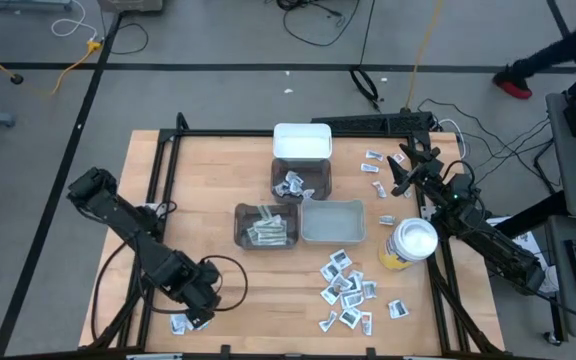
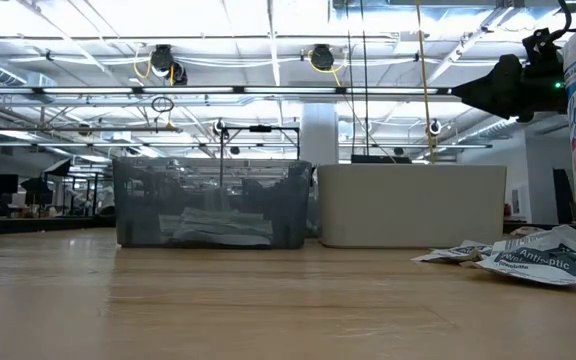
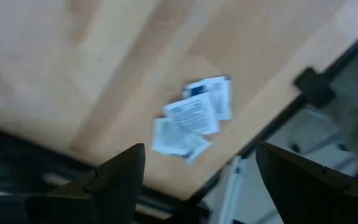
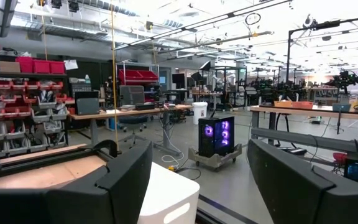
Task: Pick & Place First Aid Supplies
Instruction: Put the white alcohol pad into the top black bin
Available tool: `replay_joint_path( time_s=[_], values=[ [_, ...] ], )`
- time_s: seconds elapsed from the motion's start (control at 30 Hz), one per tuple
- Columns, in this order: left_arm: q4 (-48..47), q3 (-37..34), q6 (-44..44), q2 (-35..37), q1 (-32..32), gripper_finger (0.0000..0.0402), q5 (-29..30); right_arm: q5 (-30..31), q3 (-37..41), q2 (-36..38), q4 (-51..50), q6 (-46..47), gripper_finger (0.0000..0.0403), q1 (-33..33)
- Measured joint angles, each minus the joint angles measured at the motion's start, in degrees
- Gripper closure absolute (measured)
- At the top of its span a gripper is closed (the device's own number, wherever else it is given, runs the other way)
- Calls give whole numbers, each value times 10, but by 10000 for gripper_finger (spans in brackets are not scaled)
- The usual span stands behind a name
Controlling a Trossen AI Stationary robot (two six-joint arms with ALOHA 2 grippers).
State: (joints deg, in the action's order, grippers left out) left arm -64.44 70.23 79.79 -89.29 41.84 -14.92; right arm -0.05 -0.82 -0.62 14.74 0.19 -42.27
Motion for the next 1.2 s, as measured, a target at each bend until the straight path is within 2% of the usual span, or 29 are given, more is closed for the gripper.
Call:
replay_joint_path(
  time_s=[0.17, 0.43, 0.73, 0.9, 1.2],
  values=[
    [69, -30, 5, -21, 3, 105, -7, 0, 0, 0, 0, 0, 140, 0],
    [97, -60, -2, -67, 4, 110, -5, 0, 0, 0, 0, 0, 140, 0],
    [181, -93, -6, -102, 15, 113, -8, 0, 0, 0, 0, 0, 140, 0],
    [245, -119, -1, -121, 15, 124, -33, 0, 0, 0, 0, 0, 140, 0],
    [254, -120, -15, -127, 13, 133, -30, 0, 0, 0, 0, 0, 140, 0]
  ],
)
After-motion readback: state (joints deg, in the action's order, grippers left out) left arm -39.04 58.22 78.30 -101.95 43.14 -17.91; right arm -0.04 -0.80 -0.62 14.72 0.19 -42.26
